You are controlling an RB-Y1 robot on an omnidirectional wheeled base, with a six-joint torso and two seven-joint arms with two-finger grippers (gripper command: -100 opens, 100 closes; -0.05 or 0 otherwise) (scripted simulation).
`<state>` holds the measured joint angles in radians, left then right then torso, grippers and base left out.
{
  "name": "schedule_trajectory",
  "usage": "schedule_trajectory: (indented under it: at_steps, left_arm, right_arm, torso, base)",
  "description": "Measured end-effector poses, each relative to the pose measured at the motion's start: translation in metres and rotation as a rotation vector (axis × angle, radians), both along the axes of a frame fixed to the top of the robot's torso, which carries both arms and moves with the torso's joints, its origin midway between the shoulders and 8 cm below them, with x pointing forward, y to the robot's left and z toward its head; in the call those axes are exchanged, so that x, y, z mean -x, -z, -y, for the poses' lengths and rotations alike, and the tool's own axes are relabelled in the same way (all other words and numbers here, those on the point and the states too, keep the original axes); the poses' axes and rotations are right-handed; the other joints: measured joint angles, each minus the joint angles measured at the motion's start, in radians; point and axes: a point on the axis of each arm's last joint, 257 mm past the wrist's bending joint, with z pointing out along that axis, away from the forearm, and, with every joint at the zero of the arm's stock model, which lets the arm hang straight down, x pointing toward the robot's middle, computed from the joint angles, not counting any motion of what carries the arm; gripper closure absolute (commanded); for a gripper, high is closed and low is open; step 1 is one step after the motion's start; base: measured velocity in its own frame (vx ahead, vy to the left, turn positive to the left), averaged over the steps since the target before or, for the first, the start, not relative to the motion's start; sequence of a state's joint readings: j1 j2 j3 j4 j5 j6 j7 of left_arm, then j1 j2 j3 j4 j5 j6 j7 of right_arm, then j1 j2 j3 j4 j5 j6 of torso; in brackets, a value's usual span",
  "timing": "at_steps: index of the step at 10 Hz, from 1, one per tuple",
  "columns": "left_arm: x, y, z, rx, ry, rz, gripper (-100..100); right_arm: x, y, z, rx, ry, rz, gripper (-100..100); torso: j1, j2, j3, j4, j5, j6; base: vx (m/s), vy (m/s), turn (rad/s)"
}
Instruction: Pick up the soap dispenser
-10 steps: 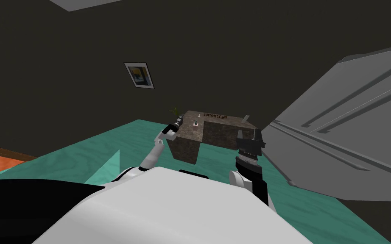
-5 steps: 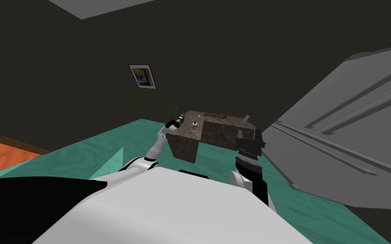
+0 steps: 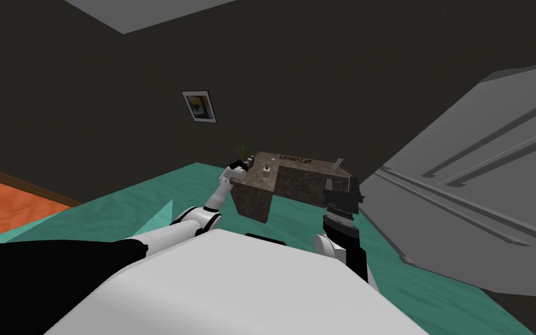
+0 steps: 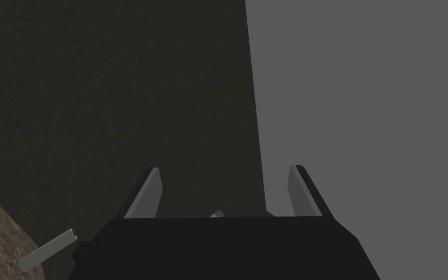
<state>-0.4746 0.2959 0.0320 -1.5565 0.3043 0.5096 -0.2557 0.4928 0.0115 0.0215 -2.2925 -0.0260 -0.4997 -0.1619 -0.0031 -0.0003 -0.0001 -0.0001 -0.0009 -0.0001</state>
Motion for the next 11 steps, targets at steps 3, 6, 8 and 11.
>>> schedule_trajectory:
  at_steps: [3,6,8,11]
  left_arm:
    - [-0.016,0.005,0.002,-0.011,0.001,-0.075,-100]
    - [-0.028,0.009,0.005,-0.020,0.004,-0.150,-100]
    - [-0.035,0.012,0.009,-0.024,0.007,-0.202,-100]
    - [-0.040,0.017,0.016,-0.029,0.012,-0.268,-100]
  right_arm:
    - [0.000,0.000,0.000,0.000,0.000,0.000,0]
    - [0.000,0.000,0.000,0.000,0.000,0.000,0]
    - [0.000,0.000,0.000,0.000,0.000,0.000,0]
    - [0.000,0.000,0.000,0.000,0.000,0.000,0]
  torso:
    - [-0.001,-0.001,0.000,0.000,0.000,0.000]
    - [0.001,-0.001,-0.001,0.000,0.000,0.000]
    - [0.001,-0.002,-0.001,0.000,0.000,0.000]
    - [0.002,-0.002,-0.001,-0.001,0.000,0.000]
  base:
    - [-0.011,-0.050,0.043]
    - [-0.005,-0.036,0.043]
    - [0.007,-0.022,0.009]
    - [0.015,-0.023,0.036]
